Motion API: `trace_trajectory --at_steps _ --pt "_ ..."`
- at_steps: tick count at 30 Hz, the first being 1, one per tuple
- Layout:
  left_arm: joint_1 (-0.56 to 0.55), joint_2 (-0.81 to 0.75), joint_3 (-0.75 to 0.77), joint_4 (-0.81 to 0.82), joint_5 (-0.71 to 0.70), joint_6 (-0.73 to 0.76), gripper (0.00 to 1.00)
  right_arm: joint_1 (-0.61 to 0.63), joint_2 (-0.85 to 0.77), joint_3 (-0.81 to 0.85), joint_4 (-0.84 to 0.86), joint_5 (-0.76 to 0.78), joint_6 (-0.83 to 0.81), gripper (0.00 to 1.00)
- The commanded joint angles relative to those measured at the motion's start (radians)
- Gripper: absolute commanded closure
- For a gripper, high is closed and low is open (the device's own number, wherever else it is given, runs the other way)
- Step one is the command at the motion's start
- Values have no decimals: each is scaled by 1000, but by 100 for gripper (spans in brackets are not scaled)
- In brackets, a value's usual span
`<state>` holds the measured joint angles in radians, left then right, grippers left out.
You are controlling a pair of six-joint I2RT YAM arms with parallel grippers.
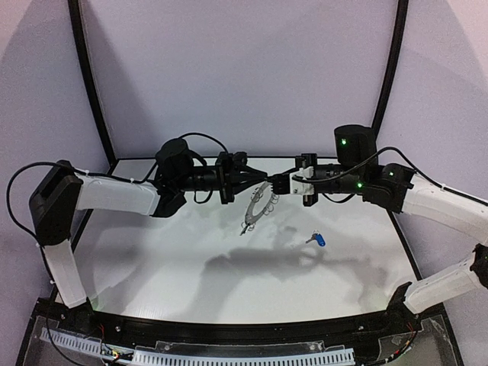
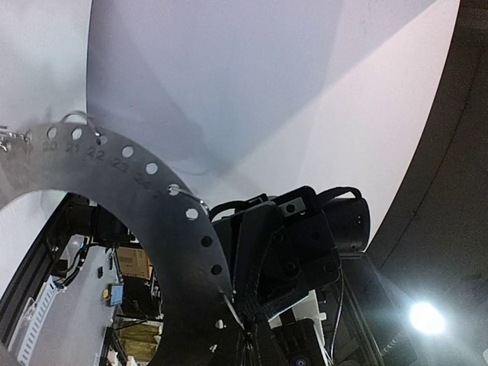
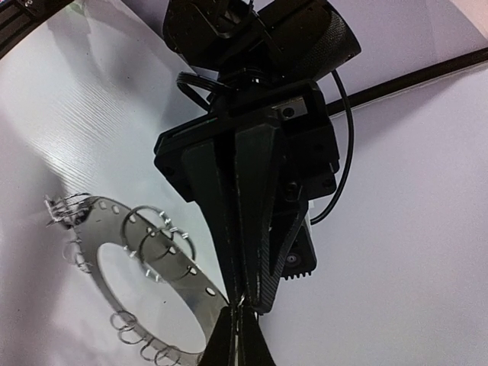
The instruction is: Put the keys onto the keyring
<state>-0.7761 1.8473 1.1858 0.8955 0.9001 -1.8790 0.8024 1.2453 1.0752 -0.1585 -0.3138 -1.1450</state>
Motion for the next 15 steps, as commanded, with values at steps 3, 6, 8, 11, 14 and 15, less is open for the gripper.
trace_trajectory --at_steps 3,6,8,11,14,15 --pt "-21 -10 55 68 73 13 99 6 8 45 -56 -15 23 100" --pt "-22 -5 64 78 92 19 87 6 -1 52 -72 -45 51 100" --pt "-22 -10 71 91 118 53 29 6 -26 54 -92 -64 75 100" --pt "-19 -51 81 -26 145 213 2 6 -44 59 -136 -96 117 100" --pt "-15 -125 123 -471 108 569 1 5 -55 57 -158 -113 182 100" --pt "-15 -172 186 -817 -13 859 1 5 -56 56 -162 -119 216 100"
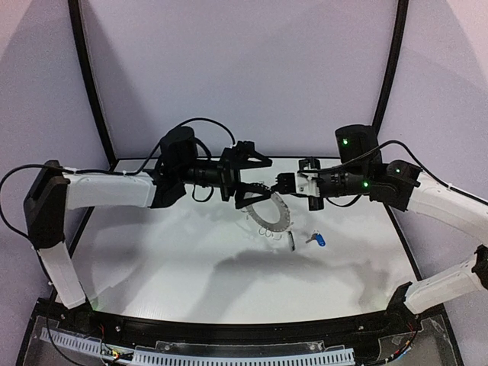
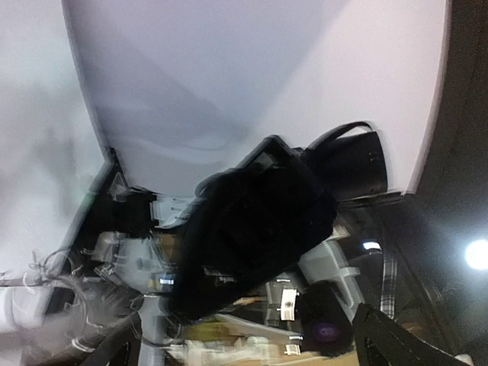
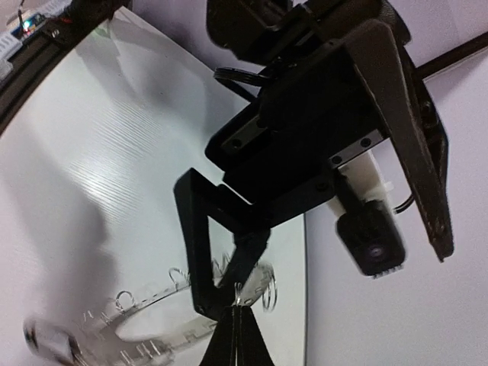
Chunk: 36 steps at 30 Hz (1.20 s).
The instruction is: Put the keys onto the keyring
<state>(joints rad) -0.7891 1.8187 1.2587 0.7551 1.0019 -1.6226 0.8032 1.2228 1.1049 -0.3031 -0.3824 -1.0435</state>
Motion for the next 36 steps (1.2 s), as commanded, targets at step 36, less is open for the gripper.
trace_trajectory --at_steps 36 --pt "-48 -278 192 -1240 -257 1790 35 -21 176 224 -164 -390 786 100"
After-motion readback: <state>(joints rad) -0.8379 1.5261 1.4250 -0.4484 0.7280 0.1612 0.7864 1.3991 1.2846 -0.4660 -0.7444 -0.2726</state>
